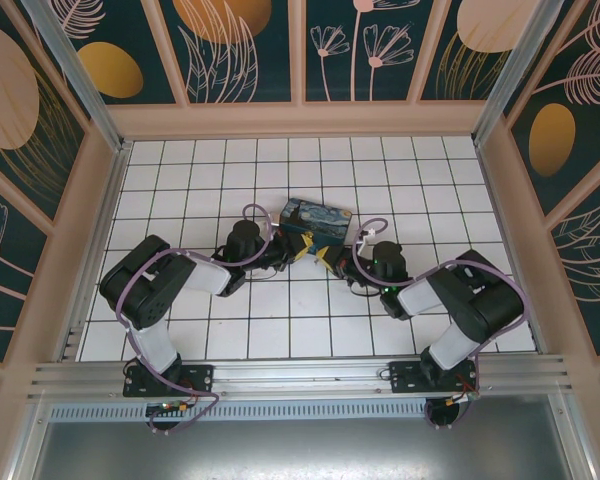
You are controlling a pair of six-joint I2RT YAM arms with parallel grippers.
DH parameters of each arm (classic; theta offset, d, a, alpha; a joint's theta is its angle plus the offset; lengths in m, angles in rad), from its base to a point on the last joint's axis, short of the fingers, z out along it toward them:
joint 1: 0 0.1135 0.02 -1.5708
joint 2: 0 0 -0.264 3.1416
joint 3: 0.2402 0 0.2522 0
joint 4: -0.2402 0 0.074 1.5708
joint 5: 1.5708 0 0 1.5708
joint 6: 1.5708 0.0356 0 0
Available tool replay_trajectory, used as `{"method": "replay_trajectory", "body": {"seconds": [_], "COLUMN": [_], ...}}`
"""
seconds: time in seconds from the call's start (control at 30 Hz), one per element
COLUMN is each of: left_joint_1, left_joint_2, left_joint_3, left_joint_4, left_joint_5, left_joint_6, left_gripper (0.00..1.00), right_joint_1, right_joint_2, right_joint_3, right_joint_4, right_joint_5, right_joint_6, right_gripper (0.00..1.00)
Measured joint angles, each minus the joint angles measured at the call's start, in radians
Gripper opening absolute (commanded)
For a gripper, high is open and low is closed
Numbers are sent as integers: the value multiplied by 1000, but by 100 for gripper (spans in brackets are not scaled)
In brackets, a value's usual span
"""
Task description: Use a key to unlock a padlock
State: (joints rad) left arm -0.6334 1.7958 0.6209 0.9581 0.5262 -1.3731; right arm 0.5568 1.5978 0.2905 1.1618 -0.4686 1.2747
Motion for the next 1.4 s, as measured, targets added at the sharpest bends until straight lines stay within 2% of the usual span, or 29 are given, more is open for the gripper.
{"method": "replay_trajectory", "body": {"seconds": [0.27,0.8,1.4], "left_joint_1": [-1,-1,-8], "left_joint_2": [0,-8,2], "left_joint_3": [0,-13,-23], "left_joint_4": [-13,-10,32], "left_joint_5": [10,23,72], "left_joint_6": [4,-32,-81], "left_gripper": [0,0,0], "right_joint_1": [-39,-8,3], "right_joint_2": [-10,-27,-203], "right_joint_3": [-6,-23,-113], "right_joint_4": [-15,-14,-39], "right_joint_5": [-5,22,62], "right_joint_6": [-20,-11,-13], "right_gripper": [0,0,0]}}
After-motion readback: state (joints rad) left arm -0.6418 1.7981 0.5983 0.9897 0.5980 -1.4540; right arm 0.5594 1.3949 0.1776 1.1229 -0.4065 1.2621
